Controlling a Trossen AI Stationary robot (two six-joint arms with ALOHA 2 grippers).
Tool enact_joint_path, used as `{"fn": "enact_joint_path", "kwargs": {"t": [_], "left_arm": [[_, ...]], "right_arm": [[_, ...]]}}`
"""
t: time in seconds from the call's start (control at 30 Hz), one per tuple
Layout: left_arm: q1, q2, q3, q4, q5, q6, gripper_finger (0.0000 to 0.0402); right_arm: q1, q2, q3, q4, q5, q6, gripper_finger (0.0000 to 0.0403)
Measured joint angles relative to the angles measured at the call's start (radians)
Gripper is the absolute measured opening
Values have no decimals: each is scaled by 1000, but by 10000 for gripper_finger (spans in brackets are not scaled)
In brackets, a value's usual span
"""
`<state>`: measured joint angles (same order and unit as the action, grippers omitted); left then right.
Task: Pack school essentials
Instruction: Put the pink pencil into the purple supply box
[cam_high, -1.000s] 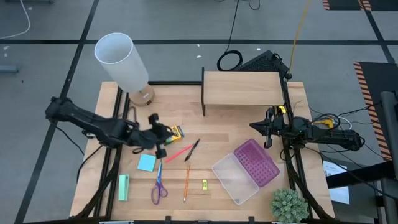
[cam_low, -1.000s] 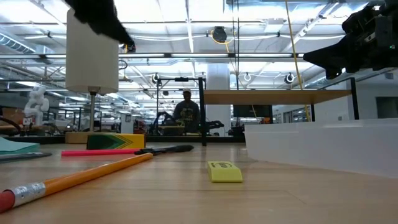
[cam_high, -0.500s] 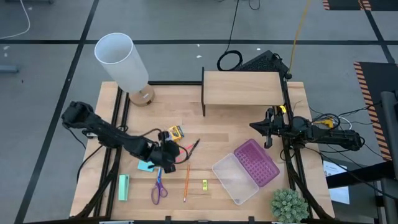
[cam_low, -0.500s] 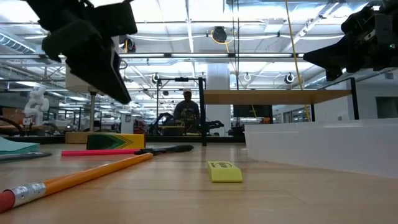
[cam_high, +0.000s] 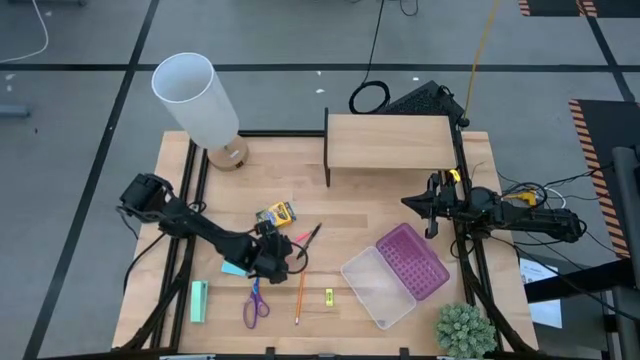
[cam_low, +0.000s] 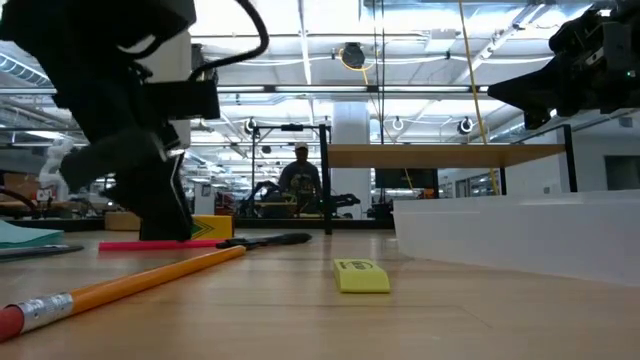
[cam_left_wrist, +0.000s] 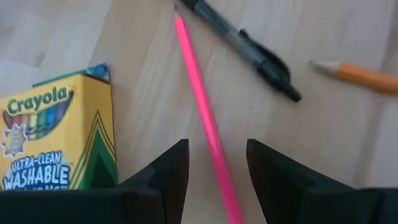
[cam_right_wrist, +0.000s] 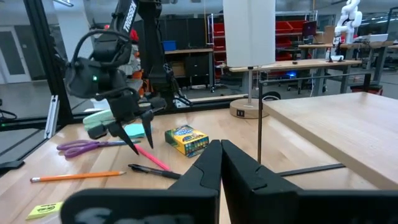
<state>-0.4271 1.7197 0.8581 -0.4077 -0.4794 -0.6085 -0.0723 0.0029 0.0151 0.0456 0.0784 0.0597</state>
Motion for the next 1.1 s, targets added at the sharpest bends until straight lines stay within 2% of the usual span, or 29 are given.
{"fn": "enact_joint_path", "kwargs": {"t": [0.43, 0.83, 1.1], "left_arm": [[1, 10, -1, -4, -10, -72, 166], [12, 5, -76, 123, 0, -94, 165], [13, 7, -77, 129, 23, -86, 108]], "right_arm": [[0, 0, 0, 1, 0, 0, 0], [0, 0, 0, 2, 0, 0, 0], [0, 0, 0, 2, 0, 0, 0]]}}
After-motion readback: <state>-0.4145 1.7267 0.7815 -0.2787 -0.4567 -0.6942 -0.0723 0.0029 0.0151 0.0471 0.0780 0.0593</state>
